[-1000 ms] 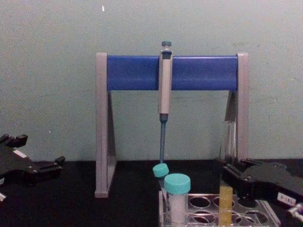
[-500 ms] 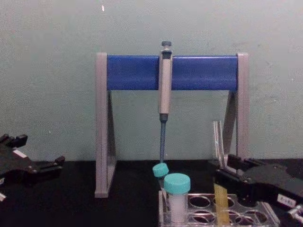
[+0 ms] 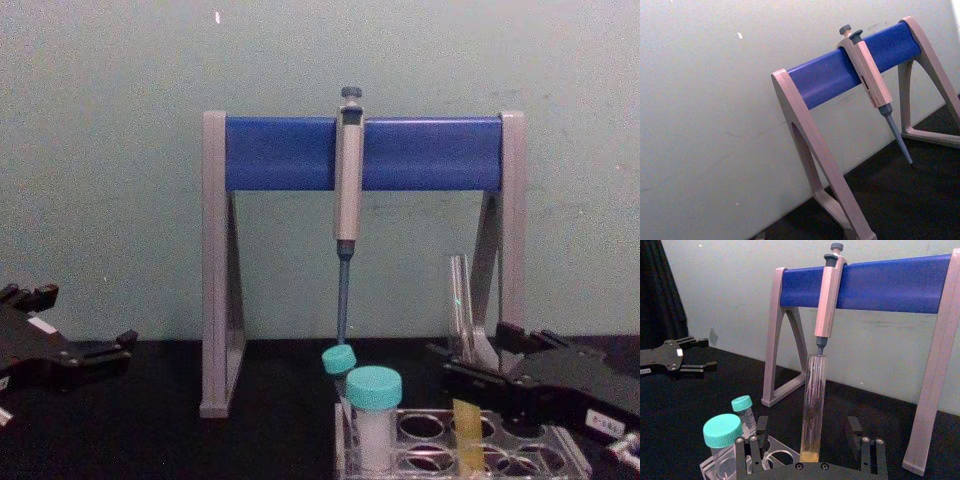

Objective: Pick up the test tube from the test tube rack, shake it, then place it back into the test tube rack.

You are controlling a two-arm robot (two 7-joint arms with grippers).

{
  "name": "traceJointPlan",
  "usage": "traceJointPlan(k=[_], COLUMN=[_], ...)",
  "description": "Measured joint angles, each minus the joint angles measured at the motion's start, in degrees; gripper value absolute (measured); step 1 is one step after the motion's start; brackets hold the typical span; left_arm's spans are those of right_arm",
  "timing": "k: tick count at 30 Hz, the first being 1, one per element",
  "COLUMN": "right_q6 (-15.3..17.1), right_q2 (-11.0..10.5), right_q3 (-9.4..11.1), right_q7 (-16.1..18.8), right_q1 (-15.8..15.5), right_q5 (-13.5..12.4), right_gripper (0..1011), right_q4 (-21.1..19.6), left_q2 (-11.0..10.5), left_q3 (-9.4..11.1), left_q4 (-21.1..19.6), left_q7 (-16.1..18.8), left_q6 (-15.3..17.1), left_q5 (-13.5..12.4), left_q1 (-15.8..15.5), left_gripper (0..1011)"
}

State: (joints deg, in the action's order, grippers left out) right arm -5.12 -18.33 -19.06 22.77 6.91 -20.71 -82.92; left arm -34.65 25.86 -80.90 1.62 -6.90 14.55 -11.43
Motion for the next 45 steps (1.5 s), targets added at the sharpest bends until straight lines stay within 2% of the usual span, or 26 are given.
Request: traceJointPlan(k=[2,10,15,21,25,31,37,45], right_q6=[-0.02,-0.05,-0.10,-0.59,-1.36,-2.24,-2.65,-2.17], right_q2=[0.00,-0.07,-0.93,-2.85,-3.58,-2.34,-0.05,1.85], right_q3=[0.00,0.00,0.46,1.79,4.14,7.43,9.61,10.26], right_q7=[0.00,0.08,0.35,-0.09,-3.13,-8.70,-13.89,-14.81], right_q1=[0.00,-0.04,-1.35,-4.86,-8.25,-11.00,-11.15,-9.88], right_q5=[-0.01,-0.06,-0.46,-0.71,0.18,2.66,6.49,8.20], right_gripper=[1000,1000,1000,1000,1000,1000,1000,1000], right_q4=[0.00,-0.12,-1.71,-5.88,-9.05,-10.10,-7.23,-3.00], left_q2=[0.00,0.00,0.00,0.00,0.00,0.00,0.00,0.00], left_q3=[0.00,0.00,0.00,0.00,0.00,0.00,0.00,0.00], left_q4=[0.00,0.00,0.00,0.00,0.00,0.00,0.00,0.00], left_q7=[0.00,0.00,0.00,0.00,0.00,0.00,0.00,0.00], left_q6=[0.00,0.00,0.00,0.00,0.00,0.00,0.00,0.00], left_q5=[0.00,0.00,0.00,0.00,0.00,0.00,0.00,0.00], left_q1=[0.00,0.00,0.00,0.00,0.00,0.00,0.00,0.00], left_gripper=[1010,1010,1009,1010,1010,1010,1010,1010])
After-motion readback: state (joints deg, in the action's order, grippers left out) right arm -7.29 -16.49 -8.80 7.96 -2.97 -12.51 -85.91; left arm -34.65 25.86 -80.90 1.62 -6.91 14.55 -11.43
